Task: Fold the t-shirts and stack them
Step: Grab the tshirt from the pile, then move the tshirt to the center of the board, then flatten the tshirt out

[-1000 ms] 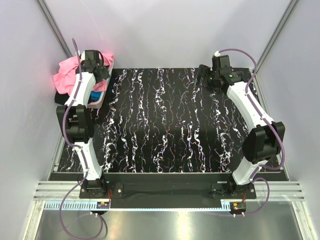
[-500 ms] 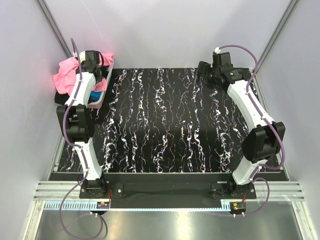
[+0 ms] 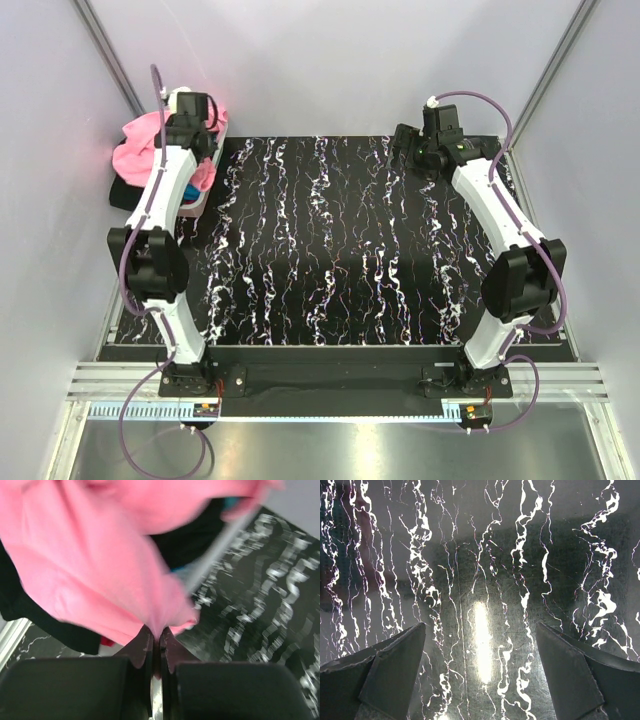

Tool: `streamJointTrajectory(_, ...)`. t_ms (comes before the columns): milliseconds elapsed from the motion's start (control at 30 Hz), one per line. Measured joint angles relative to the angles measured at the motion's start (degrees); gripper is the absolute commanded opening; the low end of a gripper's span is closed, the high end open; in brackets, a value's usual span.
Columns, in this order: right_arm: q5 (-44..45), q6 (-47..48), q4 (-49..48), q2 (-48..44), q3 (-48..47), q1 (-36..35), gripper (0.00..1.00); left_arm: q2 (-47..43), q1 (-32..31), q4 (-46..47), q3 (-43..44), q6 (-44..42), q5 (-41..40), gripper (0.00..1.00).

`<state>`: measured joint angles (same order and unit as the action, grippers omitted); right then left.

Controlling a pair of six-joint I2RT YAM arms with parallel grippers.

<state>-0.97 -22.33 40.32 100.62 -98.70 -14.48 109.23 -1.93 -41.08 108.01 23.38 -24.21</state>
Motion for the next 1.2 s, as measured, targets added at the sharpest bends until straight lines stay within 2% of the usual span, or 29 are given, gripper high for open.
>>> streamJointTrajectory(133,0.9,-0.3,0.1,0.1,0.0,0.0,0.98,-3.8,-5.3,0.1,1.1,-3.1,6.9,0.00)
streamJointTrajectory(333,9.3,-2.8,0.3,0.1,0.0,0.0,0.98,-8.4,-16.3,0.8,0.5,-9.6,18.5,0.00)
streamJointTrajectory(467,15.2,-5.3,1.2,-0.9,0.5,0.0,0.98,-16.1,-26.0,4.7,-6.3,-14.2,28.9,0.00)
streamJointTrajectory(567,17.4,-6.9,1.9,-2.2,1.3,0.0,0.97,-22.8,-27.8,6.0,-9.8,-14.9,34.9,0.01)
streamJointTrajectory(600,17.7,-7.3,2.1,-2.6,1.4,0.0,0.97,-24.9,-27.5,6.7,-10.1,-14.9,35.6,0.09)
streamJointTrajectory(667,18.0,-8.1,2.3,-3.2,1.8,0.0,0.96,-28.3,-26.7,8.3,-10.4,-14.7,34.2,0.74)
streamJointTrajectory(700,18.0,-8.5,2.4,-3.4,2.0,0.0,0.96,-29.9,-26.4,9.6,-10.9,-14.4,31.4,0.67)
streamJointTrajectory(733,18.0,-8.7,2.6,-3.5,2.2,0.0,0.96,-31.1,-26.4,10.5,-11.6,-13.7,28.5,0.74)
streamJointTrajectory(767,17.9,-8.9,2.6,-3.5,2.4,0.0,0.96,-32.5,-26.3,11.8,-13.0,-13.3,24.7,0.98)
streamJointTrajectory(867,17.5,-9.1,2.8,-3.5,3.3,0.0,0.96,-34.7,-26.2,12.5,-17.0,-11.3,13.3,0.99)
streamJointTrajectory(967,16.7,-9.0,2.8,-3.5,3.7,0.0,0.96,-32.5,-26.1,10.8,-18.8,-9.4,5.7,0.99)
streamJointTrajectory(1067,15.7,-8.7,2.9,-3.5,3.9,0.0,0.96,-28.7,-26.1,8.6,-19.7,-7.1,2.7,0.99)
streamJointTrajectory(1200,14.8,-8.6,3.3,-4.3,5.3,0.0,0.96,-25.4,-26.6,6.2,-21.6,-4.2,3.3,0.97)
